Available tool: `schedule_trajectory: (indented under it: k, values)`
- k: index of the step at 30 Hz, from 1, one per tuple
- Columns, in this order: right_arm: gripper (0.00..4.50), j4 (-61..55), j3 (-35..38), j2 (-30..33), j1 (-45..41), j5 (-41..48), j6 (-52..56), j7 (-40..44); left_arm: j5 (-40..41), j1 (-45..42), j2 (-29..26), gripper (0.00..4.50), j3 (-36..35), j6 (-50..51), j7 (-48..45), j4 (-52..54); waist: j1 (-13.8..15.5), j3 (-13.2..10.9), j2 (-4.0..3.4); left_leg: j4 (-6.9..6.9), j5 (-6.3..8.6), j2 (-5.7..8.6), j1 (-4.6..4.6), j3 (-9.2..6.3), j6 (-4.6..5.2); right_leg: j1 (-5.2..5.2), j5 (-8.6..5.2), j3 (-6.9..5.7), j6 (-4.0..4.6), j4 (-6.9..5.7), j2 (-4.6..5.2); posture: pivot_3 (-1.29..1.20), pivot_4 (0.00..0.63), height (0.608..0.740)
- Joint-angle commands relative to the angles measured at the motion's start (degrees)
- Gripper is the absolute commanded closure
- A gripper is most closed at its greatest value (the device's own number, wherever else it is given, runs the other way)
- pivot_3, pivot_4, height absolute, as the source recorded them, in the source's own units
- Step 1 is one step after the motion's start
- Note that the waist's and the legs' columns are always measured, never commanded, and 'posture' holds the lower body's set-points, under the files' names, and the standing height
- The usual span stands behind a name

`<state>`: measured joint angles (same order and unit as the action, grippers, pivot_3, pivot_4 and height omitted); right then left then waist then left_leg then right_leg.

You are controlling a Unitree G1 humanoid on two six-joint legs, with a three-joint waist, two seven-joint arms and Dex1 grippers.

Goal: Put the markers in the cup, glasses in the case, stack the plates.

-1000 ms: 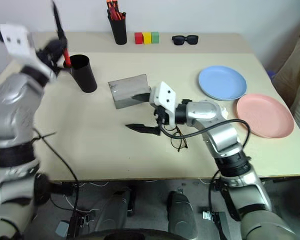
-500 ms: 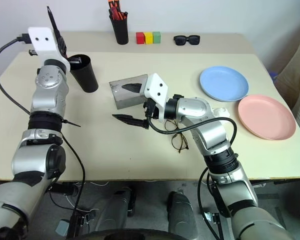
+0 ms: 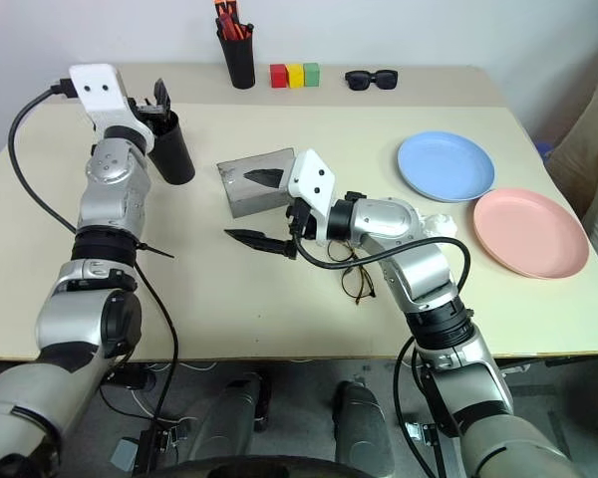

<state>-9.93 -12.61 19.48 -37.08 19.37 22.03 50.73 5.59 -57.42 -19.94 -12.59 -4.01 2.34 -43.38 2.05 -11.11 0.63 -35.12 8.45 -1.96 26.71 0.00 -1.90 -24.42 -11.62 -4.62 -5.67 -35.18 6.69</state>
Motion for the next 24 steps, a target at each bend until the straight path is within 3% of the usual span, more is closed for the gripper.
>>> schedule_trajectory:
  k: [1, 5, 8, 13, 19, 24]
  values:
    - [0.00, -1.0, 1.7, -1.2, -0.7, 0.5, -0.7, -2.0, 0.0, 0.5, -0.1, 0.06, -0.7, -1.8, 0.9, 4.6, 0.0, 0.0, 0.00, 0.00, 0.00, 0.00, 0.00, 0.00, 0.00, 0.00, 0.00, 0.00, 0.00, 0.00, 0.00, 0.00, 0.150, 0.740]
    - [0.00, 0.8, 2.4, -1.0, -0.1, -0.9, -0.2, -4.9, 3.0, 2.3, 0.8, 0.06, -0.6, -0.1, -3.0, 11.9, 0.1, 0.0, 0.00, -0.01, 0.00, 0.00, 0.02, 0.00, 0.00, 0.00, 0.00, 0.00, 0.00, 0.01, 0.00, 0.00, 0.150, 0.740]
    - [0.00, 1.1, 3.5, 1.4, 1.6, -1.5, -1.1, -4.8, 10.5, 8.2, -0.9, 0.02, 4.3, 13.2, -18.4, 25.9, 0.1, 0.0, 0.00, -0.01, 0.00, 0.00, 0.04, 0.00, -0.01, 0.01, 0.00, 0.00, 0.02, 0.05, 0.02, 0.00, 0.150, 0.740]
    - [0.00, 0.4, 4.9, 5.8, 4.0, -1.2, -0.9, -3.1, 9.1, 13.7, -6.0, 0.02, 12.6, 31.5, -25.9, 37.7, -0.1, 0.0, -0.01, -0.02, 0.00, 0.00, -0.01, 0.00, -0.01, 0.03, -0.01, 0.00, 0.05, 0.00, 0.02, 0.00, 0.150, 0.740]
    - [0.00, 0.1, 4.8, 15.1, 7.2, -3.5, -0.9, 1.6, 11.8, 14.9, -10.1, 0.02, 20.3, 47.1, -38.2, 40.5, -0.1, 0.0, -0.01, -0.01, 0.04, -0.02, -0.03, 0.00, -0.06, 0.02, -0.14, 0.00, 0.27, 0.03, 0.02, 0.00, 0.150, 0.740]
    - [0.00, -1.3, 5.9, 17.6, 9.2, -3.1, -1.3, 2.8, 11.4, 11.5, -8.8, 0.02, 21.7, 51.3, -41.8, 34.0, 0.0, 0.0, -0.01, -0.01, 0.01, -0.02, 0.00, -0.01, -0.02, -0.01, -0.17, 0.00, 0.26, 0.06, 0.02, 0.00, 0.150, 0.740]
